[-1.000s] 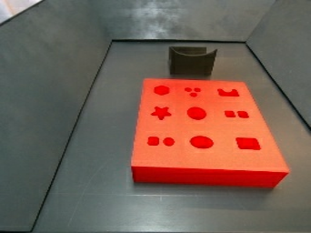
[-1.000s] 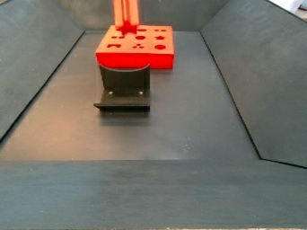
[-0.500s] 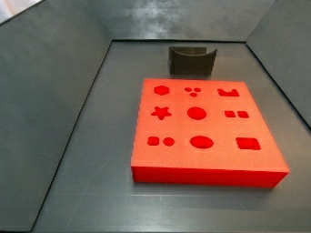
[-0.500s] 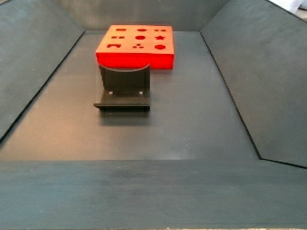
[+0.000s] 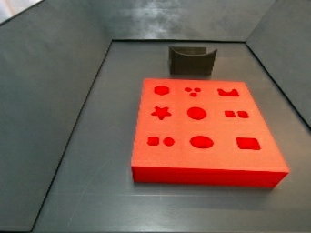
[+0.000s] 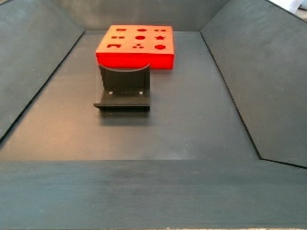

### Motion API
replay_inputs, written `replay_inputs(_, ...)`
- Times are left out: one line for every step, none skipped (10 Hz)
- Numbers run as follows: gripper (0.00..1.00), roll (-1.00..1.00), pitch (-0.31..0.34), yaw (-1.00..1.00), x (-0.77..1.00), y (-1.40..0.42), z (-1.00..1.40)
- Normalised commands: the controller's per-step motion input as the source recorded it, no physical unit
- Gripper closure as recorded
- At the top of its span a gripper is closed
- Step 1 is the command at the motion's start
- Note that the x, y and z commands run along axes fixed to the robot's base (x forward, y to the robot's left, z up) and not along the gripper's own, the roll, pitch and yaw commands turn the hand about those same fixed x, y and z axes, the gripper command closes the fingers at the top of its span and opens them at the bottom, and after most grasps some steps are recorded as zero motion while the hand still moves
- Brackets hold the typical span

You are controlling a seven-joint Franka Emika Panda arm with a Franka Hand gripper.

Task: Pick up the star object. Move up. Place the star object on the fixture. Regrasp the star object. Move to above the board. Insert the star object.
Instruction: Move to above the board.

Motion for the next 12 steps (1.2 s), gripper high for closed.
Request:
replay_inputs(1.00,-1.00,-0.019,-0.09,-0.27,-1.00,-0.12)
replay_inputs(1.00,-1.00,-0.021,-0.09,-0.27,-1.00,-0.13)
replay_inputs(1.00,-1.00,-0.019,-0.09,-0.28,-1.00,-0.12)
replay_inputs(1.00,-1.00,-0.017,-0.10,-0.29,-1.00,-0.12)
replay_inputs(1.00,-1.00,-0.016,-0.10,-0.29,-1.00,-0.13)
replay_inputs(1.00,-1.00,-0.013,-0.10,-0.30,-1.00,-0.12)
replay_inputs(1.00,-1.00,-0.015,-0.10,-0.31,-1.00,-0.12)
replay_inputs(1.00,-1.00,-0.020,-0.09,-0.32,-1.00,-0.12)
replay_inputs(1.00,-0.91,-0.030,-0.08,-0.35,-1.00,-0.12)
replay_inputs(1.00,-0.76,-0.034,-0.07,-0.36,-1.00,-0.12)
replay_inputs(1.00,-0.46,-0.041,-0.03,-0.25,-0.64,-0.08)
replay_inputs(1.00,-0.30,-0.035,-0.02,-0.17,-0.38,-0.04)
